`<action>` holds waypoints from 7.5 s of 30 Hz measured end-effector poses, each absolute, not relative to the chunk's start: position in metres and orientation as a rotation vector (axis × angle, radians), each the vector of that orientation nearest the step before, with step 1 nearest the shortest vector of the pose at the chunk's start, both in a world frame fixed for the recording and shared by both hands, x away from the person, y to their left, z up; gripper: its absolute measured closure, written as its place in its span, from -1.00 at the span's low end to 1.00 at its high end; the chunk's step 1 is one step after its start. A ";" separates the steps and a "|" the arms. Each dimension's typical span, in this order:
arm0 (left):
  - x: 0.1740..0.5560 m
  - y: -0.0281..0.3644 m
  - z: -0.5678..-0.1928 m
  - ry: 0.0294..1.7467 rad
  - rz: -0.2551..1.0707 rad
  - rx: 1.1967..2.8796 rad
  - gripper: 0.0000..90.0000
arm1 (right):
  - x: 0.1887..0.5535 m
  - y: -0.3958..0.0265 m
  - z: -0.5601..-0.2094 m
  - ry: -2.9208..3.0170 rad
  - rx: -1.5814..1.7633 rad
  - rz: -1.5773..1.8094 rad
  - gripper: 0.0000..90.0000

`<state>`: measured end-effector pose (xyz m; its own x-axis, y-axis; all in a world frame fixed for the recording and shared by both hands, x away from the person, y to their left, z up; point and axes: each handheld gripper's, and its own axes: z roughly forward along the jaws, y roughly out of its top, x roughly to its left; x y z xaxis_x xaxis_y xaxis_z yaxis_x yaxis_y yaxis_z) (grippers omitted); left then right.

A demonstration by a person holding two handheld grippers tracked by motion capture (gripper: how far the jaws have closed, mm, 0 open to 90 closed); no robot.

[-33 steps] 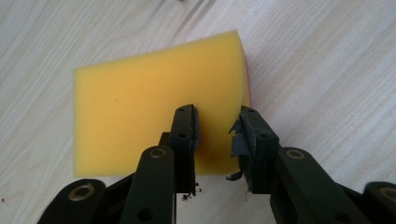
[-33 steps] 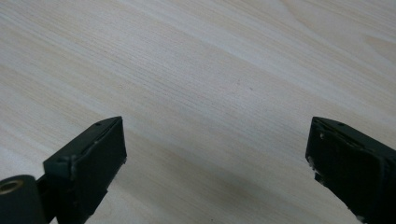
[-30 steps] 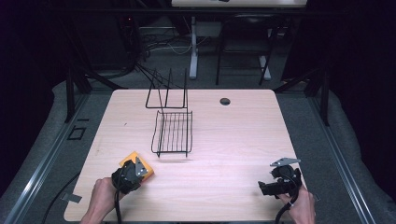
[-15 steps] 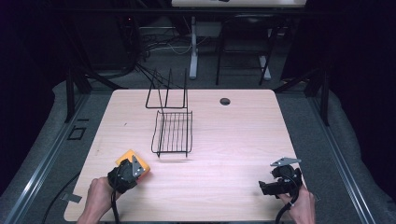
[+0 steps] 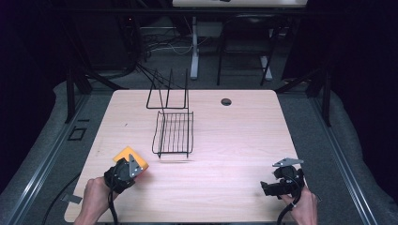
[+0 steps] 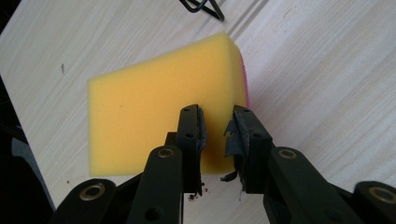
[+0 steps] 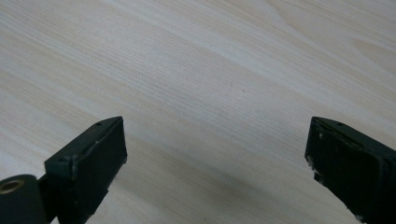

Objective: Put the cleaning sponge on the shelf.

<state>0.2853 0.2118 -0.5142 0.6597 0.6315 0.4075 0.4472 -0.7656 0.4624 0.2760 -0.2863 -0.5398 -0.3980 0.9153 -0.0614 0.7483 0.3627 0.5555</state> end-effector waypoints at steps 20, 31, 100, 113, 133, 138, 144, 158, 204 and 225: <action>0.281 0.211 -0.496 0.843 0.841 2.513 0.64 | 0.276 -0.287 -0.539 2.270 1.455 0.636 -0.88; 0.279 0.209 -0.487 0.836 0.882 2.490 0.64 | 0.276 -0.287 -0.539 2.268 1.456 0.634 -0.87; 0.314 0.177 -0.445 0.747 0.916 2.405 0.63 | 0.274 -0.288 -0.539 2.271 1.460 0.621 -0.86; 0.320 0.166 -0.445 0.720 0.908 2.397 0.63 | 0.274 -0.288 -0.539 2.273 1.460 0.620 -0.86; 0.329 0.148 -0.451 0.683 0.888 2.391 0.63 | 0.275 -0.287 -0.540 2.272 1.462 0.617 -0.85; 0.332 0.144 -0.454 0.681 0.873 2.389 0.63 | 0.275 -0.287 -0.540 2.273 1.462 0.619 -0.85; 0.336 0.138 -0.459 0.672 0.860 2.394 0.63 | 0.275 -0.287 -0.540 2.273 1.460 0.615 -0.85; 0.347 0.128 -0.467 0.670 0.846 2.403 0.63 | 0.274 -0.287 -0.540 2.272 1.460 0.614 -0.85; 0.382 0.102 -0.502 0.714 0.780 2.441 0.62 | 0.274 -0.286 -0.540 2.284 1.449 0.602 -0.84; 0.390 0.090 -0.515 0.739 0.746 2.465 0.61 | 0.274 -0.286 -0.540 2.286 1.446 0.601 -0.84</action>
<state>0.3899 0.0898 -0.5154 0.7089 0.6051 0.3624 0.3570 -0.7509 0.5556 0.2744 -0.2859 -0.5405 -0.4059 0.9104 -0.0798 0.7535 0.3828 0.5345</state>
